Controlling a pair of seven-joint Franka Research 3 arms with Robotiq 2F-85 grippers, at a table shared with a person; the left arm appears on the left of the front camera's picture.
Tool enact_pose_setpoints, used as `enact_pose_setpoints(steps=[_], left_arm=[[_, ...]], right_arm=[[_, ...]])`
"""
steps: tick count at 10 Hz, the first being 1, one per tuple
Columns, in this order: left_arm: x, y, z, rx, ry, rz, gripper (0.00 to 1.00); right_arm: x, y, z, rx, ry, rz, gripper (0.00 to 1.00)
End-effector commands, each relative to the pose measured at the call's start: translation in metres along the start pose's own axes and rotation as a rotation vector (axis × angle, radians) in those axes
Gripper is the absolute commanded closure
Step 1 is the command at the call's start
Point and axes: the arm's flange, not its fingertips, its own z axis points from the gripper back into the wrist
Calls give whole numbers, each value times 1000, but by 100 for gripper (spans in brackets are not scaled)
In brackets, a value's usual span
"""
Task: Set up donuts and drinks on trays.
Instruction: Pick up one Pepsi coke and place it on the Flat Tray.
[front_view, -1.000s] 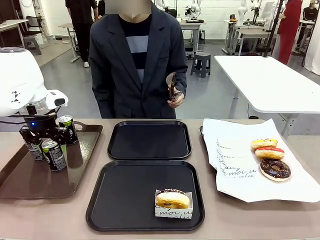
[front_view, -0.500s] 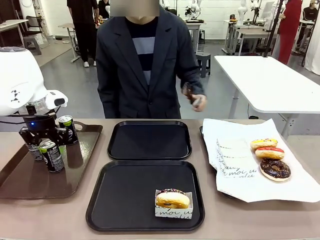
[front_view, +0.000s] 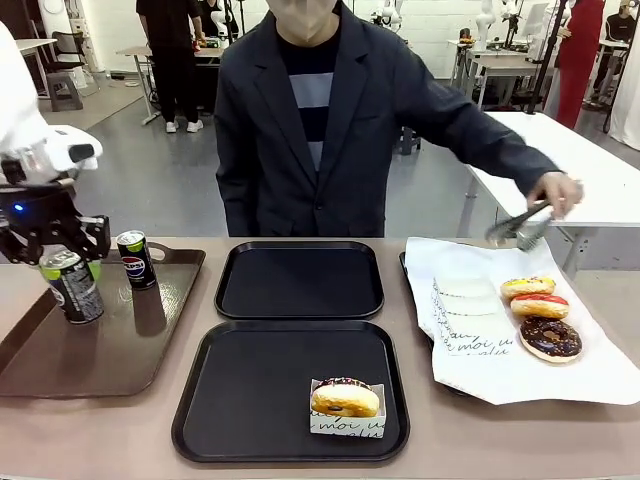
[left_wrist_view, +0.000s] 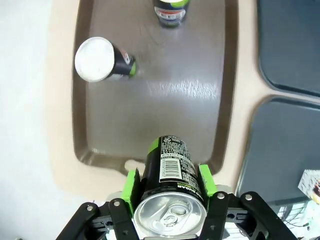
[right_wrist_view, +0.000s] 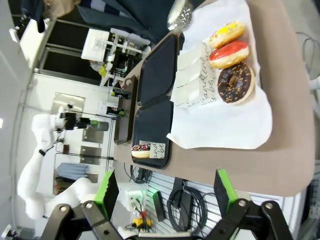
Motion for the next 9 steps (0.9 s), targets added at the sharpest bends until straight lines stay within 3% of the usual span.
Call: enact_pose_setpoints(steps=[1,2,3,6,7,9], left_arm=[[-15,2,8,-22,-9,49,88],[-12,18,15,-14,14,85,88],[-11,2,14,-10,-6,9,88],[-11,2,14,-10,-6,9,88],[-15,5,14,-7,10,20,42],[-39,-55,-4,11,-31,-102,42]], right_arm=[[4,0,1,27,-18,15,0],[4,0,1,27,-18,15,0],[4,0,1,27,-18,15,0],[4,0,1,27,-18,15,0],[4,0,1,27,-18,15,0],[4,0,1,27,-18,15,0]])
